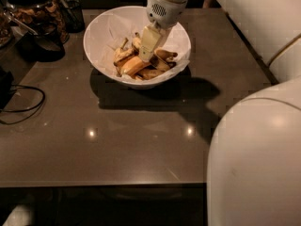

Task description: Pick banana from white bowl

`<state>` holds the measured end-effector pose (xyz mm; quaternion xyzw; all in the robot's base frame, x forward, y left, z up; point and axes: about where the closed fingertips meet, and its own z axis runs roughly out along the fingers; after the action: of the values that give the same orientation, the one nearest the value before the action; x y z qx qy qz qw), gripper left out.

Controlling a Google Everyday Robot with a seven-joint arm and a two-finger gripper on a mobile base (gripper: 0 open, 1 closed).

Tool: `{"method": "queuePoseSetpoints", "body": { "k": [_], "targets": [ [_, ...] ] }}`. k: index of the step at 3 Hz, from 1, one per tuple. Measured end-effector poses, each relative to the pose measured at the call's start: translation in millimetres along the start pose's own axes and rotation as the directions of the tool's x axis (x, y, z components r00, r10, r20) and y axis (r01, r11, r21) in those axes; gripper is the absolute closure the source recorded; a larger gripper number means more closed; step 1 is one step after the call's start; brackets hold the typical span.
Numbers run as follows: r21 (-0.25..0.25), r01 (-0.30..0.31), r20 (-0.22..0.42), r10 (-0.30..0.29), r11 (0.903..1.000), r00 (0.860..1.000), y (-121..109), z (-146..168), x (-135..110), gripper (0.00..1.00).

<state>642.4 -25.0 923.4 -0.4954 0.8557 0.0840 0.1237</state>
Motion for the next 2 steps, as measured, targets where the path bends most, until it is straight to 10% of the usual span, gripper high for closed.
{"method": "queuePoseSetpoints", "body": {
  "k": [2],
  "targets": [
    [-0.005, 0.019, -0.039, -0.020, 0.9998, 0.999, 10.8, 18.6, -3.5, 0.62]
  ]
}}
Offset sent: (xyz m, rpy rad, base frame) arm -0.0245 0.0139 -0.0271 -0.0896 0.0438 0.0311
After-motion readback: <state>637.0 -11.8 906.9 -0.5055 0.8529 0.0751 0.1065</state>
